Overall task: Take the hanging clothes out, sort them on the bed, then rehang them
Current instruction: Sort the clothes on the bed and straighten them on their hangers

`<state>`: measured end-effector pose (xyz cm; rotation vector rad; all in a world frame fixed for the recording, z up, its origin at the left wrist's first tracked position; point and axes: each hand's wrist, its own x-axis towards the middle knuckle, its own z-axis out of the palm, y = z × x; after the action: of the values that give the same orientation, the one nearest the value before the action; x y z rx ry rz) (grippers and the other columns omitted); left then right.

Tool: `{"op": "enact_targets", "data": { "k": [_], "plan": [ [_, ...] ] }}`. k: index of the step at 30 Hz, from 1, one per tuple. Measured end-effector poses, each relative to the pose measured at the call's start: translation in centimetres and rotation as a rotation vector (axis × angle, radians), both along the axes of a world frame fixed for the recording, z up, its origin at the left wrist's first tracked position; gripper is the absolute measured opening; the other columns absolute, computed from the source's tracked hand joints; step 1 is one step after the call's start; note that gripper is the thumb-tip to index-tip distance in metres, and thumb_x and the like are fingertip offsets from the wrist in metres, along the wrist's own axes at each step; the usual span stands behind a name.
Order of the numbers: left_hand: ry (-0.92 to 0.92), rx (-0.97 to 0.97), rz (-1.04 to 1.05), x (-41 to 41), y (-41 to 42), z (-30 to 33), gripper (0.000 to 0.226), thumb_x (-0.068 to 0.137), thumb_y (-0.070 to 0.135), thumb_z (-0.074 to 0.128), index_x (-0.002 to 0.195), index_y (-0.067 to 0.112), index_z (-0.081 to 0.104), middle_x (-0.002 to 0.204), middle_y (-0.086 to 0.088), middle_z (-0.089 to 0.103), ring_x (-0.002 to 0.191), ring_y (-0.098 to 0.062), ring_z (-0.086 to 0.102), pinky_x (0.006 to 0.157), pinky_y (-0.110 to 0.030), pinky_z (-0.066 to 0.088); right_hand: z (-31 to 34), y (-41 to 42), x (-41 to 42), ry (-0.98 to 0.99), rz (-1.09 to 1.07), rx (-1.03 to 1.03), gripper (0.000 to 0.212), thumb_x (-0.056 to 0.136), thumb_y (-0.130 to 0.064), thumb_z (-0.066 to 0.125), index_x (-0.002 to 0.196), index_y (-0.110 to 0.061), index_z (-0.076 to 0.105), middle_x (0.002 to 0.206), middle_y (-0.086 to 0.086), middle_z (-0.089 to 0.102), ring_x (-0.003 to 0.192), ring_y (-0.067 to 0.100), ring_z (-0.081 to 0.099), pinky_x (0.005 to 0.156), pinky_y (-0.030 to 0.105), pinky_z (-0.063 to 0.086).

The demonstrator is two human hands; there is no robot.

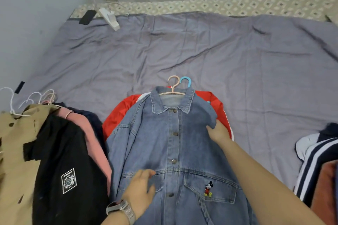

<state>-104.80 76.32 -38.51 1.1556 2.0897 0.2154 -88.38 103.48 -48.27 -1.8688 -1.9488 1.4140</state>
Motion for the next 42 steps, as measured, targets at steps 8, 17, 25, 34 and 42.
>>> {"op": "enact_targets", "data": {
  "k": [8, 17, 25, 34, 42],
  "plan": [
    [0.094, 0.196, 0.1, 0.0, 1.2, 3.6, 0.047, 0.079, 0.007, 0.062, 0.124, 0.005, 0.05, 0.118, -0.003, 0.045, 0.115, -0.023, 0.049, 0.101, -0.013, 0.025, 10.4, -9.4, 6.8, 0.283, 0.114, -0.253, 0.021, 0.053, -0.014, 0.049, 0.071, -0.012, 0.059, 0.063, -0.009, 0.058, 0.058, 0.0, 0.047, 0.056, 0.024, 0.038],
    [0.201, 0.144, -0.083, 0.3, 6.1, 2.9, 0.05, 0.093, 0.029, 0.051, 0.138, 0.012, 0.039, 0.143, -0.008, 0.039, 0.131, -0.024, 0.039, 0.108, -0.039, 0.034, 12.2, -16.6, 15.0, 0.126, 0.178, -0.504, 0.057, 0.05, -0.012, 0.076, 0.105, -0.009, 0.064, 0.092, -0.002, 0.069, 0.091, 0.012, 0.065, 0.087, 0.038, 0.053],
    [0.101, -0.22, -0.211, 1.4, 4.9, -1.5, 0.052, 0.097, 0.027, 0.045, 0.143, 0.01, 0.03, 0.146, -0.012, 0.037, 0.134, -0.024, 0.036, 0.109, -0.025, 0.025, 8.9, -12.4, 12.2, 0.104, -0.155, -0.462, 0.081, 0.082, -0.044, 0.07, 0.146, -0.021, 0.026, 0.142, 0.005, 0.047, 0.124, 0.024, 0.051, 0.094, 0.03, 0.042],
    [0.045, 0.092, -0.053, 1.2, 1.8, 1.5, 0.063, 0.092, 0.031, 0.054, 0.142, 0.002, 0.029, 0.145, -0.015, 0.036, 0.135, -0.027, 0.035, 0.112, -0.03, 0.024, 9.3, -14.8, 4.9, -0.07, -0.139, -0.018, 0.046, 0.092, -0.054, 0.047, 0.079, -0.011, 0.056, 0.08, 0.007, 0.064, 0.078, 0.03, 0.06, 0.066, 0.036, 0.045],
    [0.389, 0.366, 0.102, -3.7, 2.4, 6.5, 0.06, 0.088, 0.032, 0.045, 0.138, -0.001, 0.037, 0.141, -0.02, 0.043, 0.133, -0.04, 0.036, 0.11, -0.05, 0.027, 17.5, -15.9, 5.2, 0.286, 0.15, 0.265, 0.055, 0.082, -0.065, 0.054, 0.06, -0.015, 0.045, 0.052, 0.0, 0.04, 0.051, 0.012, 0.035, 0.05, 0.03, 0.031]
  ]
}}
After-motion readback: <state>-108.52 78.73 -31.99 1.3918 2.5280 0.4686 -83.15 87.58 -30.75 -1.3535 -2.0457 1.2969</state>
